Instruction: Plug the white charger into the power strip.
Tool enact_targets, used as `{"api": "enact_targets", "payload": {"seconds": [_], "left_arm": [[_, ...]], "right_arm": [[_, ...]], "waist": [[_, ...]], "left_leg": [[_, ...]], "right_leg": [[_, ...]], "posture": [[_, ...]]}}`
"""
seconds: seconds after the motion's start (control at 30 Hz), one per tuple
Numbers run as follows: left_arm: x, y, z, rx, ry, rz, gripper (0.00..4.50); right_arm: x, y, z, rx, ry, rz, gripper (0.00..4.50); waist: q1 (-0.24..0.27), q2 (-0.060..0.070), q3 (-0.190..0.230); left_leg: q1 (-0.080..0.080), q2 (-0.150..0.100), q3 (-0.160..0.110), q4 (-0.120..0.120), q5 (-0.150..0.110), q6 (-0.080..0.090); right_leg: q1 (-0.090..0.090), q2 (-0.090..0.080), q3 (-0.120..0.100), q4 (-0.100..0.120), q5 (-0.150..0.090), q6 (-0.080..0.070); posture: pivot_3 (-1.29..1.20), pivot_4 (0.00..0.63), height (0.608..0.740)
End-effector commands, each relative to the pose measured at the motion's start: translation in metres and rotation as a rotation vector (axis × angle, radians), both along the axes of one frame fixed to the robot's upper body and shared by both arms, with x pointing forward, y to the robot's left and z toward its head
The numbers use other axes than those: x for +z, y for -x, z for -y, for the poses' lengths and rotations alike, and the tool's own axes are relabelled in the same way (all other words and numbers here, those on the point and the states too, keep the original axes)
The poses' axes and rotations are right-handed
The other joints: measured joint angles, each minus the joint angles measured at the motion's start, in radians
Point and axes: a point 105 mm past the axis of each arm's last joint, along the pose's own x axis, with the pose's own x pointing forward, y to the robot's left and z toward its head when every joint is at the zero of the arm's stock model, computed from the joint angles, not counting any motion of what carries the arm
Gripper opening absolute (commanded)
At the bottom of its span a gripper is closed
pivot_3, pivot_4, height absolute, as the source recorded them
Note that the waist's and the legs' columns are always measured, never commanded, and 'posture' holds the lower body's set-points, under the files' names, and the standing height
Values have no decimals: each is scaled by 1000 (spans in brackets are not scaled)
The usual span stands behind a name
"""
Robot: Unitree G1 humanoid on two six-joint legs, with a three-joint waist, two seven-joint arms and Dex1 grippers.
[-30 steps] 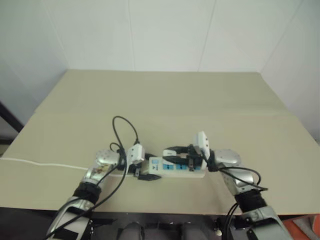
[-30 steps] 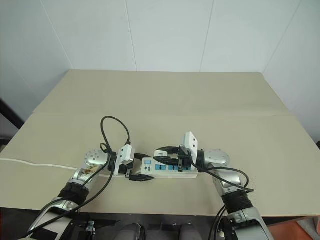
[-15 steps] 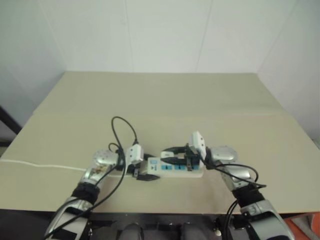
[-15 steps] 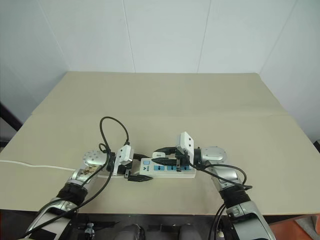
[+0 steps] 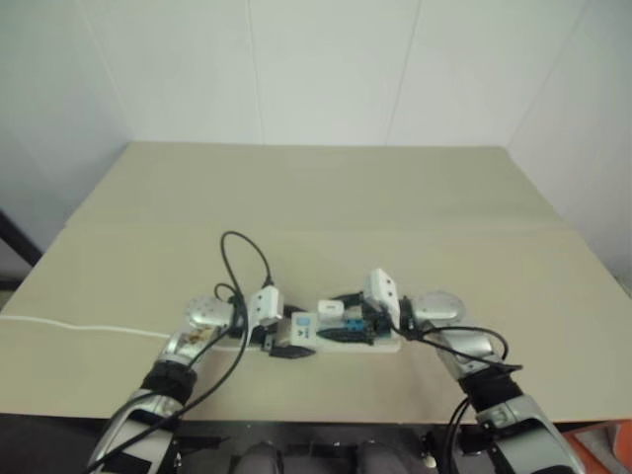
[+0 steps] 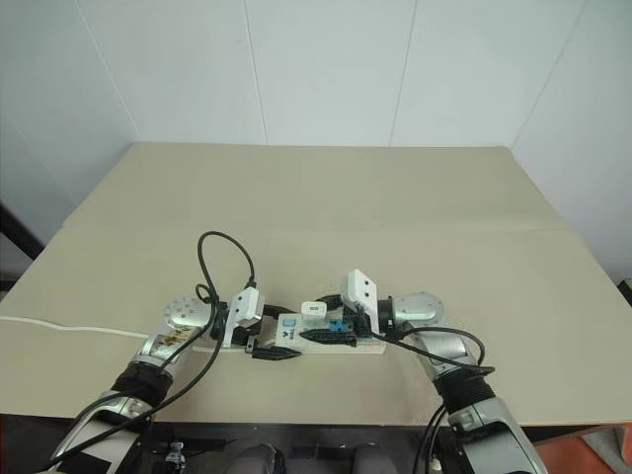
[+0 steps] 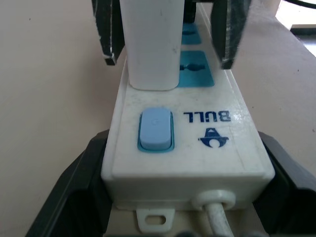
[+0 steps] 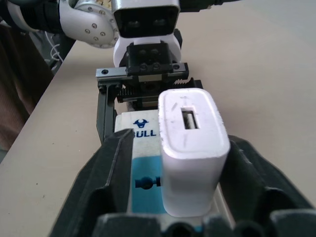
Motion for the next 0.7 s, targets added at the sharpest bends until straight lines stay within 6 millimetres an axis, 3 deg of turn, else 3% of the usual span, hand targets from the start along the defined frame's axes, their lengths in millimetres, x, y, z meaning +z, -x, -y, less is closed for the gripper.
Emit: {"api": "enact_targets", "payload": {"seconds": [0.03, 0.07, 0.13, 0.27, 0.47, 0.57, 0.7], "left_arm": [[-19, 12, 1, -45, -69, -63, 3311], [-19, 12, 1, -44, -67, -64, 3311], [-18, 12, 2, -41, -58, -64, 3311], [-1, 9, 2, -36, 4, -83, 4470], [26, 10, -8, -31, 43, -48, 4470], [36, 12, -15, -28, 51, 6, 4470], [49, 23, -24, -61, 50, 21, 4470]], "right_arm": [[-28, 10, 0, 8, 81, -88, 4143], [-28, 9, 0, 6, 85, -83, 4458], [-29, 9, 0, 6, 91, -78, 4458], [-30, 9, -2, 0, 95, -64, 4500], [-19, 3, -2, -38, 68, -19, 4500], [4, 1, 3, -55, 28, 47, 4500], [47, 1, 27, -94, 0, 148, 4500]], "waist": [[0, -1, 0], [0, -1, 0], [0, -1, -1], [-1, -1, -1], [-13, -1, -1], [-18, -1, 0], [-14, 1, 11]], "left_leg": [[0, 0, 0, 0, 0, 0], [0, 0, 0, 0, 0, 0], [0, 0, 0, 0, 0, 0], [0, 0, 0, 0, 0, 0], [-1, 1, 0, 0, 0, 0], [-2, 1, 0, -1, 0, 0], [-6, 0, 0, 0, 0, 0]], "right_leg": [[0, 0, 0, 0, 0, 0], [0, 0, 0, 0, 0, 0], [0, 0, 0, 0, 0, 0], [0, 0, 0, 0, 0, 1], [-2, 0, 0, 0, -2, 3], [-3, 0, 0, 0, 0, 0], [-6, -1, 1, 0, 1, -1]], "posture": [[0, 150, 740], [0, 150, 740], [0, 150, 740], [0, 150, 740], [0, 150, 740], [0, 150, 740], [0, 150, 740]]}}
